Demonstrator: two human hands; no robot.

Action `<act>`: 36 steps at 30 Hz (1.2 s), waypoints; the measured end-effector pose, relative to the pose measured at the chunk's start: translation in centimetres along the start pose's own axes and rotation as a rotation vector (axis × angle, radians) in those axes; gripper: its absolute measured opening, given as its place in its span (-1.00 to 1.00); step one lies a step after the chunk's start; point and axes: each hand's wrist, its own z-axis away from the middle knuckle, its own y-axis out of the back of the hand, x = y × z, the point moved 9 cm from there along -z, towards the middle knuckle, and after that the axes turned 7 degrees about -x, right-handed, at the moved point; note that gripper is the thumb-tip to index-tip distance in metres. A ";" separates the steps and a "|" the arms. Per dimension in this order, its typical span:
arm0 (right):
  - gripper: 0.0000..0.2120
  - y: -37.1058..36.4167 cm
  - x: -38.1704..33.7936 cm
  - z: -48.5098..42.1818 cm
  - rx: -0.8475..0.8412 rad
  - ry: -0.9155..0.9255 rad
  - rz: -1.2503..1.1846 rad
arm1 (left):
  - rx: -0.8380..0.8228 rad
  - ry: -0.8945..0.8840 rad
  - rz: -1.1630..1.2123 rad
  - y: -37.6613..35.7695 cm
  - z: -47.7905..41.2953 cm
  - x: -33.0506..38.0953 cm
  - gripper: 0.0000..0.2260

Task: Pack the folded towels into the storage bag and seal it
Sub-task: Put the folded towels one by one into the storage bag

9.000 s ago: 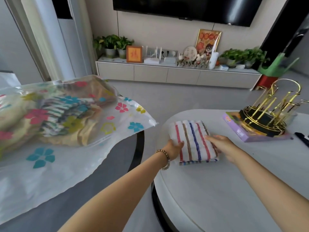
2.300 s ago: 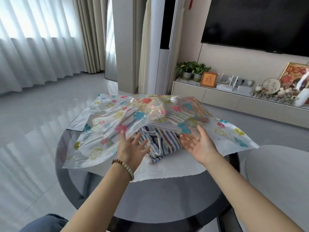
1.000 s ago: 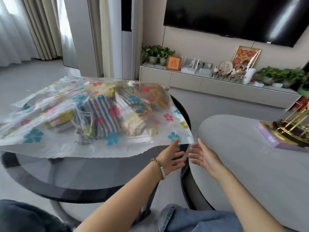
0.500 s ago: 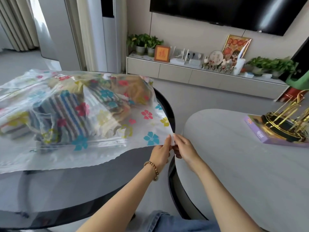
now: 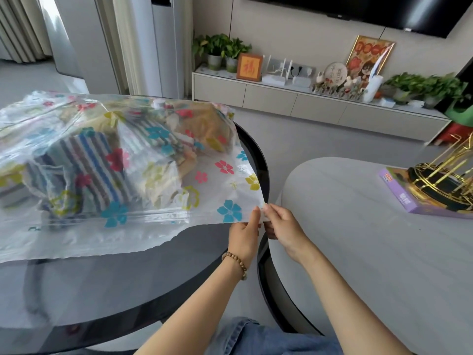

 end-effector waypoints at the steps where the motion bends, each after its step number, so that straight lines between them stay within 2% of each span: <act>1: -0.68 0.0 0.0 0.0 0.002 -0.003 -0.007 | -0.001 -0.001 -0.003 0.1 0.0 0.0 -0.80; 4: -0.73 0.3 -0.1 0.4 0.069 0.012 0.039 | -0.015 -0.004 -0.039 0.1 0.1 0.5 -0.77; 7: -0.70 -0.1 -0.1 0.8 0.139 0.027 -0.013 | -0.037 0.001 -0.081 -0.2 0.3 1.4 -0.62; 11: -0.71 0.6 -0.6 1.1 0.244 0.019 -0.147 | -0.089 0.036 -0.004 -1.2 0.4 2.2 -0.66; 18: -0.57 0.6 0.0 0.9 0.171 -0.010 -0.098 | -0.034 0.106 0.079 -0.7 0.8 1.1 -0.75; 22: -0.67 0.1 -0.2 1.1 0.131 -0.015 -0.155 | -0.029 0.137 0.133 0.1 0.9 0.8 -0.78; 25: -0.62 -0.1 -0.4 1.1 0.103 0.006 -0.203 | -0.025 0.145 0.173 0.8 1.2 0.8 -0.84; 28: -0.62 -0.2 -0.4 1.0 0.084 0.006 -0.210 | -0.003 0.154 0.137 2.1 1.3 0.7 -0.71; 33: -0.43 0.3 -0.8 1.7 0.230 -0.010 -0.292 | -0.011 0.135 0.183 2.5 1.4 1.3 -0.66; 36: -0.58 -1.2 -0.8 1.9 0.291 -0.048 -0.371 | -0.045 0.151 0.125 2.0 1.3 1.6 -0.63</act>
